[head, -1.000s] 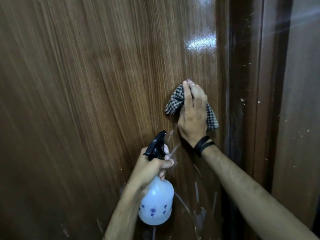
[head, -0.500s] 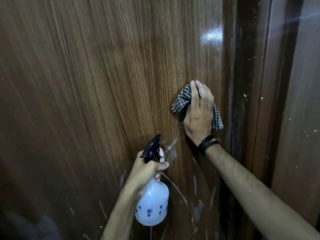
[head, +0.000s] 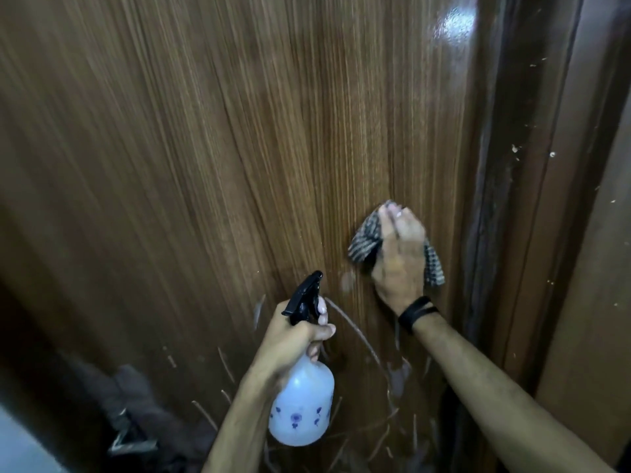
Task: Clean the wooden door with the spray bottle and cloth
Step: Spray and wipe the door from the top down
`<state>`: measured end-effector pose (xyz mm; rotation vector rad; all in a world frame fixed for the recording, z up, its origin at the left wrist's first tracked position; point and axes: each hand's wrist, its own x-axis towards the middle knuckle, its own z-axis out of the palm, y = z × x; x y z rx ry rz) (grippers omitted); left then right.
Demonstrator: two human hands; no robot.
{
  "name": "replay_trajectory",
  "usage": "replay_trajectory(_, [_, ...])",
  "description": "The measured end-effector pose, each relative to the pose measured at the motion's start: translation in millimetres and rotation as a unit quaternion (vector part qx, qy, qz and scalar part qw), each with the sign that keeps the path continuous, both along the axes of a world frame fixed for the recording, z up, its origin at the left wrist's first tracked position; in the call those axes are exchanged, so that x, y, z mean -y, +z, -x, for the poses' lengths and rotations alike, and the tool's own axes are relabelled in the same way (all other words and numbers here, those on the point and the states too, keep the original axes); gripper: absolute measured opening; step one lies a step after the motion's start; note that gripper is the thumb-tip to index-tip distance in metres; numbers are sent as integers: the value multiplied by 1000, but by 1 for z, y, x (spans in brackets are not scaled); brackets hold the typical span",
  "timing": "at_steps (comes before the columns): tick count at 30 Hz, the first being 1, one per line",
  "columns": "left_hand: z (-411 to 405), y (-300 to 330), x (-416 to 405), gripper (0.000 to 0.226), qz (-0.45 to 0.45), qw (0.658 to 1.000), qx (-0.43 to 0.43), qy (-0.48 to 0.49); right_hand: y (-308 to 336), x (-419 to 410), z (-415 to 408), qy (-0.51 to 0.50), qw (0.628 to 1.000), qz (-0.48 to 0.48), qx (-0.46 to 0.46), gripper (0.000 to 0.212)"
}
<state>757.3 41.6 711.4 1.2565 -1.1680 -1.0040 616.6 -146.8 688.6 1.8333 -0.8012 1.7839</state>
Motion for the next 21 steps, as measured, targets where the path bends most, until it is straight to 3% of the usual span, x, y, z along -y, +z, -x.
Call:
replay_trajectory(3, [6,-8,-1,27,-10,999,7,-30,34,3,9,13,994,-16,110,56])
replay_trajectory(5, [9,-14,1,27,-24,999,13,-44,42,4,10,8,992,-17,126,55])
replay_trajectory(9, [10,-25,5,28,-44,998,16,-47,5,-1,3,6,998,-21,62,62])
replay_trajectory(14, [0,-36,1,26,-57,997,-5,-46,-78,-19,-11,-22,994,-49,-100,75])
replay_trajectory(17, [-13,-41,-5,26,-67,997,-13,-47,-65,-20,-16,-18,996,-52,-76,70])
replay_trajectory(21, [-32,-42,-13,24,-59,997,-13,-41,4,-20,-34,11,999,-28,-10,55])
